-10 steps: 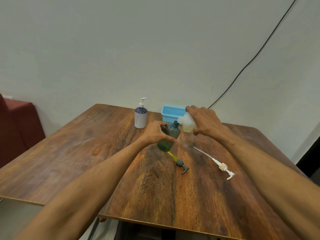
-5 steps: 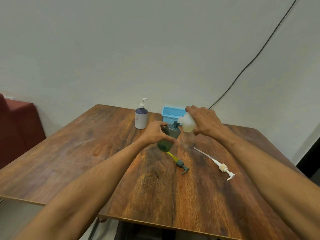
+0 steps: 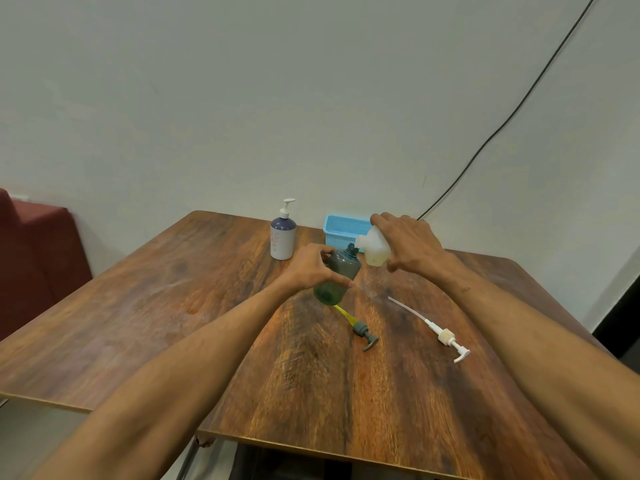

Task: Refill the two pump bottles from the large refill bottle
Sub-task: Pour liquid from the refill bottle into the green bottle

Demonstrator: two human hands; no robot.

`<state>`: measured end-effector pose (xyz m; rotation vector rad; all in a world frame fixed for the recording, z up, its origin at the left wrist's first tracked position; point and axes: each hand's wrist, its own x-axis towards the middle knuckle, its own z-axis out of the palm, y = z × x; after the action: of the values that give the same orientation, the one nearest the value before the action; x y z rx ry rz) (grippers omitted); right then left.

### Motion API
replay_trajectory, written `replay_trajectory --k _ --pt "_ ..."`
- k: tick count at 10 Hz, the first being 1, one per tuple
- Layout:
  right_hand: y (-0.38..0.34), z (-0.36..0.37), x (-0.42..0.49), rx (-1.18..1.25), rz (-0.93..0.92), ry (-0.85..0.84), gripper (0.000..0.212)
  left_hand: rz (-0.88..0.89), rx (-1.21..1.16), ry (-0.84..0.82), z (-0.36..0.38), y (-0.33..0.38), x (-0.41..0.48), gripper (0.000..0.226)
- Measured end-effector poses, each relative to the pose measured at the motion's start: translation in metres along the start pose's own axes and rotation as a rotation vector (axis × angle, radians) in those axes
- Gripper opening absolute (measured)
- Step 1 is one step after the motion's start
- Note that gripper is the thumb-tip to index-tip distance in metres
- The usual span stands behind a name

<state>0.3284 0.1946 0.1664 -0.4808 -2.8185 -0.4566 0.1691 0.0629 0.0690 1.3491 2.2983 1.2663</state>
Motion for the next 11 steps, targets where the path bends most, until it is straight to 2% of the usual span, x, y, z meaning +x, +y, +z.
replay_trajectory --k 11 --pt "0.0013 -0.0043 -0.0032 -0.007 0.001 0.001 0.082 -0.004 0.005 -0.003 0.001 0.0028 -0.0013 0.086"
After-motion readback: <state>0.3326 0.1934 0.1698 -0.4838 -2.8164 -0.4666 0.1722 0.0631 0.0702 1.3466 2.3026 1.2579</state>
